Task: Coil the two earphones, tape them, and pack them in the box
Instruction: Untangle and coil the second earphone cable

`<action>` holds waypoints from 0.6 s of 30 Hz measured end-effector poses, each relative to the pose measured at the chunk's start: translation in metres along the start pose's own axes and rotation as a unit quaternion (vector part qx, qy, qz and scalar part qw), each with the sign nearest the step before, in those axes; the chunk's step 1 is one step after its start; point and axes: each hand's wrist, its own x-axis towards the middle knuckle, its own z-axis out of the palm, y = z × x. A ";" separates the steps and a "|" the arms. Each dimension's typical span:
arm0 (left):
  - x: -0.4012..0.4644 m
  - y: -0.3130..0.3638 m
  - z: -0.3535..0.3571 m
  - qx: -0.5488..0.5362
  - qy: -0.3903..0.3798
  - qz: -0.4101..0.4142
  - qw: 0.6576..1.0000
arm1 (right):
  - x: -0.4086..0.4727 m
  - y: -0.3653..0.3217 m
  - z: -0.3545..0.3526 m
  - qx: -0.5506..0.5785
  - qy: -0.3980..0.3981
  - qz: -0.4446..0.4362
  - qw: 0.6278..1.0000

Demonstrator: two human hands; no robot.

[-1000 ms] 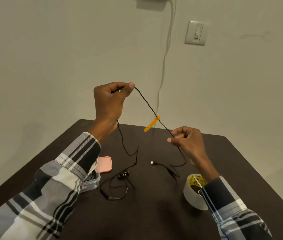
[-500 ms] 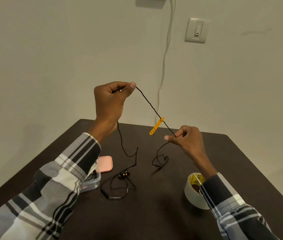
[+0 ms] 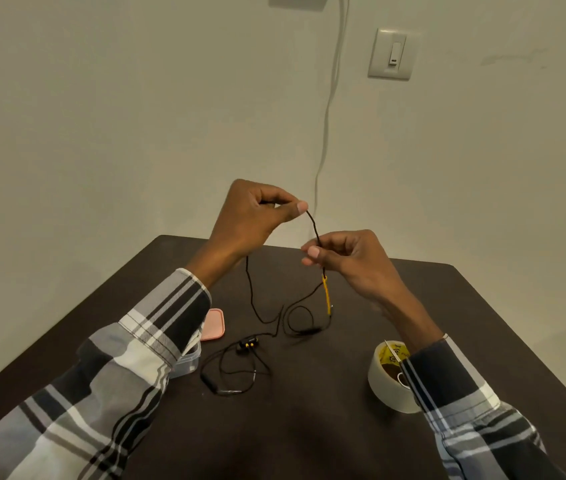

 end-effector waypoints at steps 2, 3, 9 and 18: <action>0.004 0.002 -0.006 -0.027 0.052 0.006 0.998 | -0.003 0.010 -0.004 0.002 0.005 0.021 1.000; 0.005 0.003 -0.009 -0.036 0.078 0.007 0.996 | -0.004 0.015 -0.006 0.003 0.009 0.032 0.999; 0.009 -0.001 -0.028 -0.084 0.192 0.000 0.978 | -0.011 0.040 -0.019 -0.014 0.036 0.081 0.996; -0.011 -0.051 -0.034 0.221 -0.033 -0.127 0.966 | -0.013 0.032 -0.027 0.033 0.073 0.081 0.994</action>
